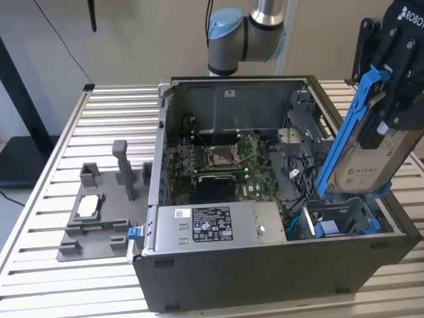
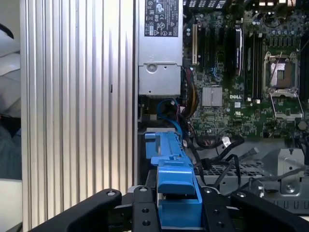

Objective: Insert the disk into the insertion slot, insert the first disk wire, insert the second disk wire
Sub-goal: 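Insert the disk into the insertion slot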

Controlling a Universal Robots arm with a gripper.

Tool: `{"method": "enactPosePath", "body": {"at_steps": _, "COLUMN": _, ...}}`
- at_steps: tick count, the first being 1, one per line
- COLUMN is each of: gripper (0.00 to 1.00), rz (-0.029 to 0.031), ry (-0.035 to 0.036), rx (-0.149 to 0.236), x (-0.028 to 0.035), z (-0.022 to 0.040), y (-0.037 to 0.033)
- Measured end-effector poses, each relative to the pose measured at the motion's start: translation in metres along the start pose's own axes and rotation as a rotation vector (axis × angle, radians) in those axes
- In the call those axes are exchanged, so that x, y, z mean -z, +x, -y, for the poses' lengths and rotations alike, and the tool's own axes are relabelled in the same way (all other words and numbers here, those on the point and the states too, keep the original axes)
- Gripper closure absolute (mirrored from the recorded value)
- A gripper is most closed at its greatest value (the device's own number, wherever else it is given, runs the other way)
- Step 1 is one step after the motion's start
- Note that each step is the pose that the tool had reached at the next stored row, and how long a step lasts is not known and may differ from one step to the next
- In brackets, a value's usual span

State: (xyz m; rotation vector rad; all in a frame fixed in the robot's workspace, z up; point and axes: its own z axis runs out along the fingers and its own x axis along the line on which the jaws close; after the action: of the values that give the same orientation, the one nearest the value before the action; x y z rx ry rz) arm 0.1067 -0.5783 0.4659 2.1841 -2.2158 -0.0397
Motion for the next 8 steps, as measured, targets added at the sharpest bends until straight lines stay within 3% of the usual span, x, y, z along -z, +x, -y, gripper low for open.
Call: {"method": "enactPosePath", "body": {"at_steps": 8, "gripper": 0.67, "rz": -0.0002, "ry": 0.0023, "rx": 0.007, "x": -0.0105, "z": 0.0014, "y": -0.0001}}
